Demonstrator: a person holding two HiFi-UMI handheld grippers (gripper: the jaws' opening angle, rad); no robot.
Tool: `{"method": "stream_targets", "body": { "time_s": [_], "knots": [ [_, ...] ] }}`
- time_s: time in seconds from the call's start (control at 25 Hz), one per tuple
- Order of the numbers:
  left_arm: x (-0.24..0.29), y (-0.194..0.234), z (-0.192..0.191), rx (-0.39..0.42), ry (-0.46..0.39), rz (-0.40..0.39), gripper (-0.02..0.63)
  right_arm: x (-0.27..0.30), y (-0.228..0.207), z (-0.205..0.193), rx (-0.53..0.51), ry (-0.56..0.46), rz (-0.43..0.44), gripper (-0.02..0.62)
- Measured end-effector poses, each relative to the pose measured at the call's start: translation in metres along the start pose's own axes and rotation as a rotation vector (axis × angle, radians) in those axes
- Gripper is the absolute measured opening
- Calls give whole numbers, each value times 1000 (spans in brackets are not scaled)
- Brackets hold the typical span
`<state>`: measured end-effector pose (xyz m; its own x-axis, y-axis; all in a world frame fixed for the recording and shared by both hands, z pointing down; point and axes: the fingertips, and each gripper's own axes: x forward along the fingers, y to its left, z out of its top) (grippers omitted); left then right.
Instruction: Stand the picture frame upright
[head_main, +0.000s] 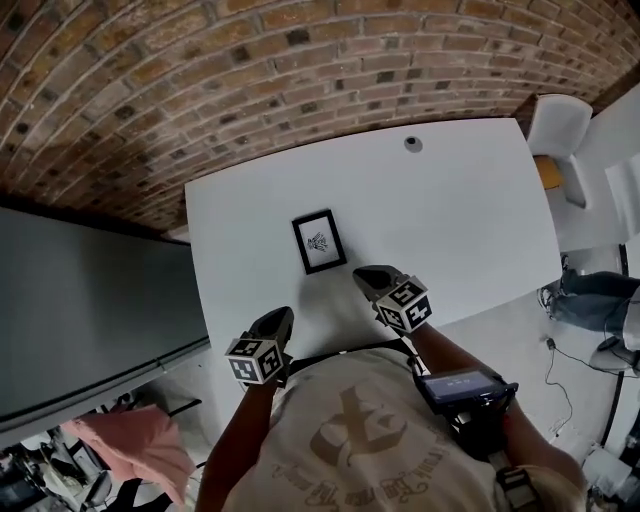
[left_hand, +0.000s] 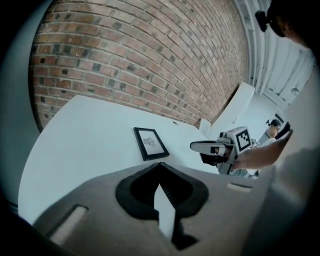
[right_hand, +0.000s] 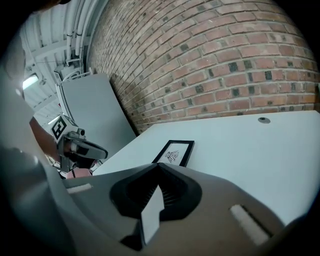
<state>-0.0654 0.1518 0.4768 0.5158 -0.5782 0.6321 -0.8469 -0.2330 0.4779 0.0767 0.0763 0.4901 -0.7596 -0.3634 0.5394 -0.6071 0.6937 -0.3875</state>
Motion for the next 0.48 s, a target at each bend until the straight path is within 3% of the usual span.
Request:
{"method": "stream_targets", "body": {
  "time_s": [0.32,0.48],
  "knots": [
    [33,19,17,12,61,61,0,20,-33,-3,34,58,-21,5],
    [44,24,20,3,80,30,2,28,-37,-11,54,102,-36,5]
  ]
}}
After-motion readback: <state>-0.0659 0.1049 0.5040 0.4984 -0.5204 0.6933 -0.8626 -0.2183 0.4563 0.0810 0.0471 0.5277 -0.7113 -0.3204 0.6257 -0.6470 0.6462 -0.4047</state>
